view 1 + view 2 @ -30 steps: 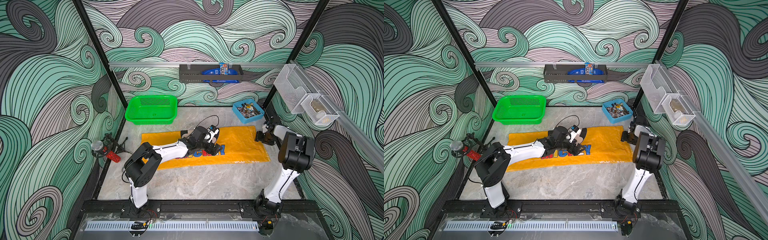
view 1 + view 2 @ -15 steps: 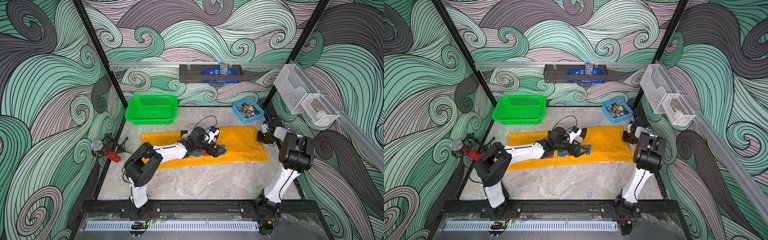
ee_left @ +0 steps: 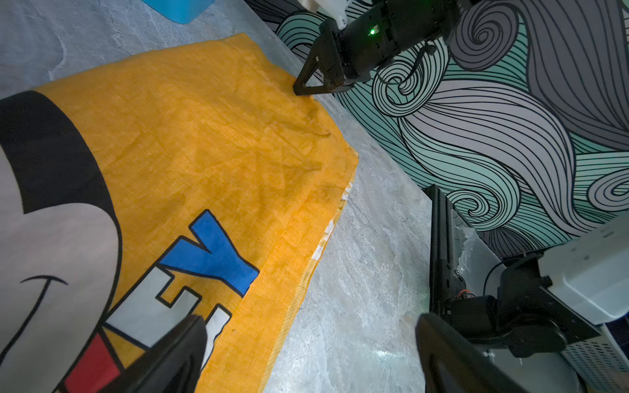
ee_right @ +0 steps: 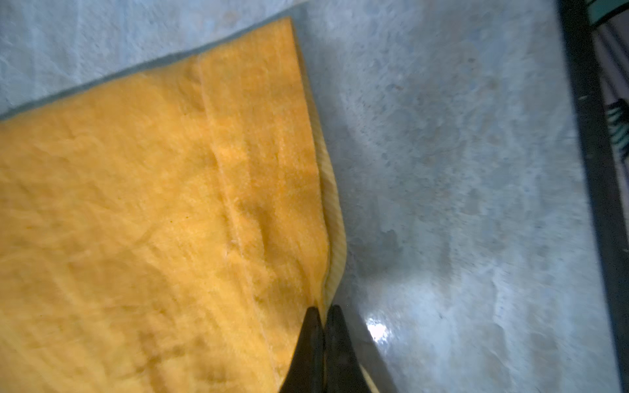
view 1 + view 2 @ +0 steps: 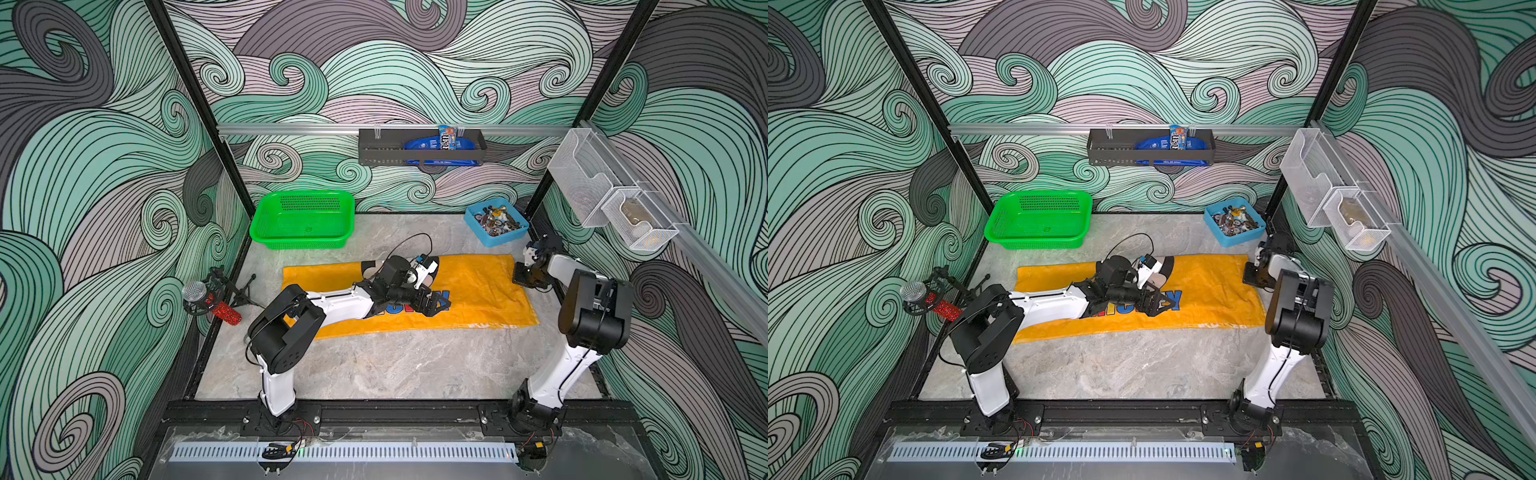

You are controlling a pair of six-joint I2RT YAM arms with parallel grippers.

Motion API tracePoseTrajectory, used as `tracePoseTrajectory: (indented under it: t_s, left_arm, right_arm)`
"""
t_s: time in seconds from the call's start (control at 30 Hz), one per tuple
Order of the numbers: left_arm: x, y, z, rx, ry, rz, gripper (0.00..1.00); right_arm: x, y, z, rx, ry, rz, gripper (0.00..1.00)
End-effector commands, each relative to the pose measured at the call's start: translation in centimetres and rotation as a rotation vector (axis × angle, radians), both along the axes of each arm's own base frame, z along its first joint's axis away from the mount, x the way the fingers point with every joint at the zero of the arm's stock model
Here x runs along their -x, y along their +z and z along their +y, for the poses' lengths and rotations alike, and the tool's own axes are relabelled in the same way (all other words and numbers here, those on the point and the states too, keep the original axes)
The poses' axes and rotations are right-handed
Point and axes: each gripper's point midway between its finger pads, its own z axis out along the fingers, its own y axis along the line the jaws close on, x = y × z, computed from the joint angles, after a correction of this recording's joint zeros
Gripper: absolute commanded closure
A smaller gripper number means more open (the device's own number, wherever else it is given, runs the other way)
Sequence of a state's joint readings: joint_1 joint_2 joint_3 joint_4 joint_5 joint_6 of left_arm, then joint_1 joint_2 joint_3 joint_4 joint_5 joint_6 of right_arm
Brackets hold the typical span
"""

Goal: Roll up the pillowcase
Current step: Roll the pillowcase at the center of the board.

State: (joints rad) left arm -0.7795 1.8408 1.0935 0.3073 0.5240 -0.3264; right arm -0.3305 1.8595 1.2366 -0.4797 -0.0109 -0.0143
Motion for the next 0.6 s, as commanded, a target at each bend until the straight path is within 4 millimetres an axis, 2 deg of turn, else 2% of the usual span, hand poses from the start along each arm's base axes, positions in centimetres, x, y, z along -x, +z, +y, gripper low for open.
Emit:
tracePoseTrajectory:
  t_s: [0.0,0.17,0.33,0.57]
  left_arm:
    - [-0.6,0.6,0.9,-0.009,0.031,-0.024,0.01]
    - [-1.5,0.5,1.8,-0.026,0.061,-0.033,0.01]
    - [-2.0,0.4,2.8,-0.038,0.084,-0.032,0.01]
    - [-2.3,-0.2,3.7,-0.053,0.101,-0.024,0.01]
  right_arm:
    - [0.9,2.1,0.0,0.052,-0.056,-0.004,1.00]
    - [1.5,3.0,2.1,0.127,-0.068,0.032,1.00]
    - [1.9,3.0,5.2,0.163,-0.048,0.052,1.00]
    - [1.1,2.0,10.9,0.111,0.030,0.076,1.00]
